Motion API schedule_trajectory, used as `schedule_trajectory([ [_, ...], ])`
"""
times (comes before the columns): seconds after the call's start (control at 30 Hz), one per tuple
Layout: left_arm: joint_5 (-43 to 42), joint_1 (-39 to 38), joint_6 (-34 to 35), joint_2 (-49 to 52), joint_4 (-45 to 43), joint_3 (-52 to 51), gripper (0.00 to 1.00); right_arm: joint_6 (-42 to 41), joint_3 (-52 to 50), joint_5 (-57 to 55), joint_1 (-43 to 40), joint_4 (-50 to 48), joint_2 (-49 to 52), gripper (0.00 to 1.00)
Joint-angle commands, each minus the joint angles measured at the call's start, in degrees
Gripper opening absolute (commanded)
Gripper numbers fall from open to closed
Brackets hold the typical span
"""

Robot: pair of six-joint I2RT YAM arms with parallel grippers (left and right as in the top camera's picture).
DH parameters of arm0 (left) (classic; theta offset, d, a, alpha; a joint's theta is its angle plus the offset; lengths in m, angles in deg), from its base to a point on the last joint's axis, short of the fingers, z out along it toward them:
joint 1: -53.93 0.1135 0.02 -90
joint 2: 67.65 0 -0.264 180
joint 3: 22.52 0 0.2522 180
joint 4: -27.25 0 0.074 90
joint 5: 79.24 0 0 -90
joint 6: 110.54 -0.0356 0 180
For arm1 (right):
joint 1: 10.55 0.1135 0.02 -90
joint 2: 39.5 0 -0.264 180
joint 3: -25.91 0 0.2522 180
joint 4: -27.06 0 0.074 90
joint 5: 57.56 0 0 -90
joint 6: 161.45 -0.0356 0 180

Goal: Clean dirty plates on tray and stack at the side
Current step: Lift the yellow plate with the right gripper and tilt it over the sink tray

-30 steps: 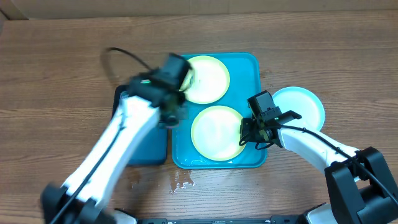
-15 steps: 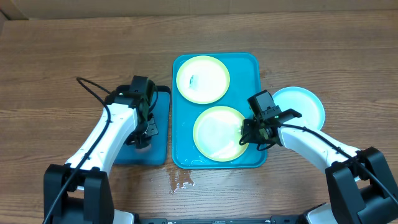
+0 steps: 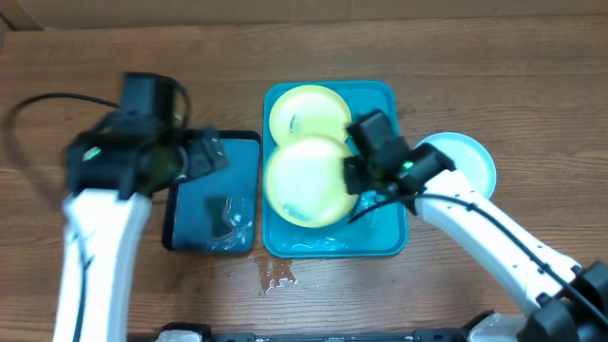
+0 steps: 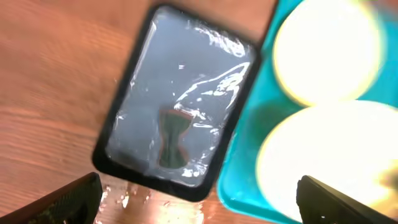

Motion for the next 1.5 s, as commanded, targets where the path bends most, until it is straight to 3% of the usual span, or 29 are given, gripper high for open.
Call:
schedule_trajectory([
  [0.0,-0.7,0.4,-1.1,-4.9,3.1,8.0,1.0,4.7,4.3,-4.3,6.5,-3.6,-1.7,0.04],
  [0.3,-0.6,0.4,-1.1,-15.8,7.3,13.3,1.0,4.7,4.2,-24.6,21.4,-20.2,4.6,0.04],
  [0.57,-0.7,0.4,-1.1,-18.8,7.3,13.3,1.0,4.9,4.3,-43.9,28.8,-24.2,8.7,0.04],
  [0.73,-0.7,0.4,-1.0,-18.7,7.3,13.3,1.0,10.8,4.3,-53.8,34.0,-25.5,8.6,0.04],
  [1.07,-0.7,0.4,-1.1,-18.7,7.3,13.3,1.0,14.2,4.3,-66.3,40.9,-28.5,8.5,0.04],
  [1.47,-0.7,0.4,-1.1,-18.7,7.3,13.3,1.0,15.7,4.3,-67.1,41.7,-29.0,8.5,0.04],
])
